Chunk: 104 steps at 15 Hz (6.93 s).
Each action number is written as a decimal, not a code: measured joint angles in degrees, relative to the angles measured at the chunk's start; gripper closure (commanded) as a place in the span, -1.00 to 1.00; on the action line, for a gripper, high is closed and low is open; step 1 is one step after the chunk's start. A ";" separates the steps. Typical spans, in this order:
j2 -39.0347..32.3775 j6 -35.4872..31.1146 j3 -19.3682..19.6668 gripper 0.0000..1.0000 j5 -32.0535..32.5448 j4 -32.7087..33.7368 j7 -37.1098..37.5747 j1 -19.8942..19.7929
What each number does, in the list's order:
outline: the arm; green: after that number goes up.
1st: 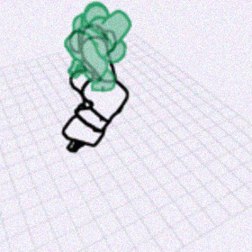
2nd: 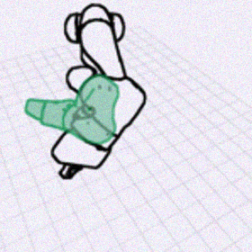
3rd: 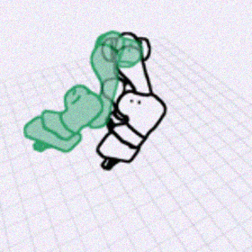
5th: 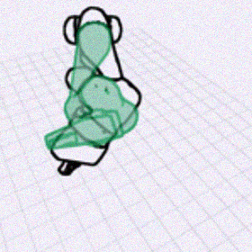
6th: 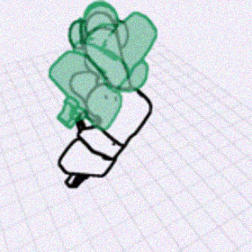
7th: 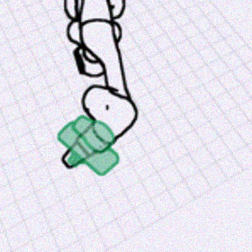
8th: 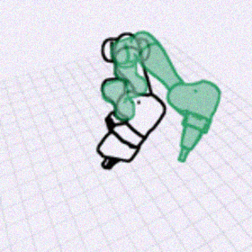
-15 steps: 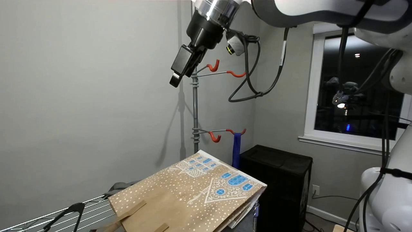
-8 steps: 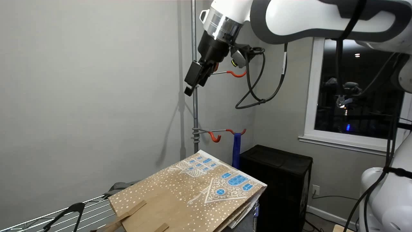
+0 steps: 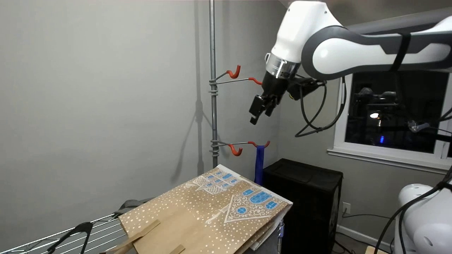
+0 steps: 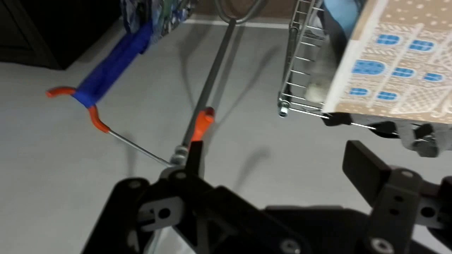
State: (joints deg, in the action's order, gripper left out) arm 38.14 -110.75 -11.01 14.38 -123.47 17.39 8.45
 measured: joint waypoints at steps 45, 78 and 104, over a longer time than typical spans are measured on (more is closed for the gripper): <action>-43.30 -46.84 7.59 -1.00 36.31 3.84 49.59 -32.37; -45.04 -46.96 6.99 0.99 34.15 8.65 49.93 -31.70; -19.30 -32.85 18.36 0.99 13.04 2.77 16.00 -19.89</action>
State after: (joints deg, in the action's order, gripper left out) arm 18.84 -143.60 7.36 27.42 -120.70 33.38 -11.45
